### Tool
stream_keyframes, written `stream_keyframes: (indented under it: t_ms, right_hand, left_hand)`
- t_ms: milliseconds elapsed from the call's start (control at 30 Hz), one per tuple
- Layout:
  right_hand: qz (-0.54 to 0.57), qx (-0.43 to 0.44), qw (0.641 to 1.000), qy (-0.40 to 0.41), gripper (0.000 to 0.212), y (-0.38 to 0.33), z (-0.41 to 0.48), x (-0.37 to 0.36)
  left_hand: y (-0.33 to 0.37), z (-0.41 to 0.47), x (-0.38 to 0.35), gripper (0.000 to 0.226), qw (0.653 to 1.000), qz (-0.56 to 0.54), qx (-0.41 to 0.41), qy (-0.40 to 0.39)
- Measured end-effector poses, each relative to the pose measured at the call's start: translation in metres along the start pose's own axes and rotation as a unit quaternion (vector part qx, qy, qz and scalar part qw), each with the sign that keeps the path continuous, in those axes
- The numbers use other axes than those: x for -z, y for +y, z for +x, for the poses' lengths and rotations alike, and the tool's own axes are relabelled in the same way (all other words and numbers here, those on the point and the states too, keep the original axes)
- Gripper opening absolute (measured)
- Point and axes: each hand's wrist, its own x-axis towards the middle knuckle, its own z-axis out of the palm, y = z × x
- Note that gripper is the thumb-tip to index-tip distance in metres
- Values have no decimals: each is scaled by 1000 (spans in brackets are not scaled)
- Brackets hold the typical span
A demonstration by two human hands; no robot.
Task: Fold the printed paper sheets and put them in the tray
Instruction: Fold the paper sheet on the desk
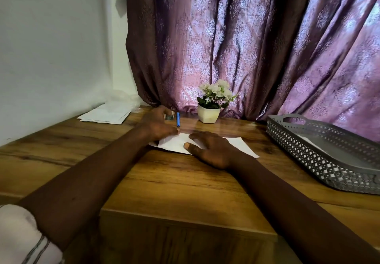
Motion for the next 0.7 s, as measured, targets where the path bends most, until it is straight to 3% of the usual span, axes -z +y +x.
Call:
stream_keyframes:
  t_ms: [67, 167, 333, 433, 533, 633, 700]
  right_hand:
    - [9, -1, 1000, 3, 72, -1, 0, 1]
    - [20, 11, 1000, 12, 68, -2, -2, 2]
    - [33, 33, 998, 29, 66, -6, -3, 4]
    - [41, 28, 999, 11, 71, -6, -3, 3]
    - [47, 28, 999, 0, 76, -7, -3, 1]
    - [51, 30, 998, -1, 73, -10, -5, 2]
    - [50, 32, 998, 0, 73, -11, -5, 3]
  left_hand:
    - [-1, -1, 3, 66, 1000, -8, 24, 13]
    - [-3, -3, 4, 68, 991, -112, 71, -15]
    - [5, -6, -3, 71, 974, -207, 59, -73]
    - [3, -3, -6, 67, 971, -207, 67, -102]
    - [-1, -2, -8, 42, 987, -141, 56, -56]
    - [-7, 3, -9, 66, 995, -88, 48, -22]
    - [-8, 3, -7, 61, 992, -109, 56, -32]
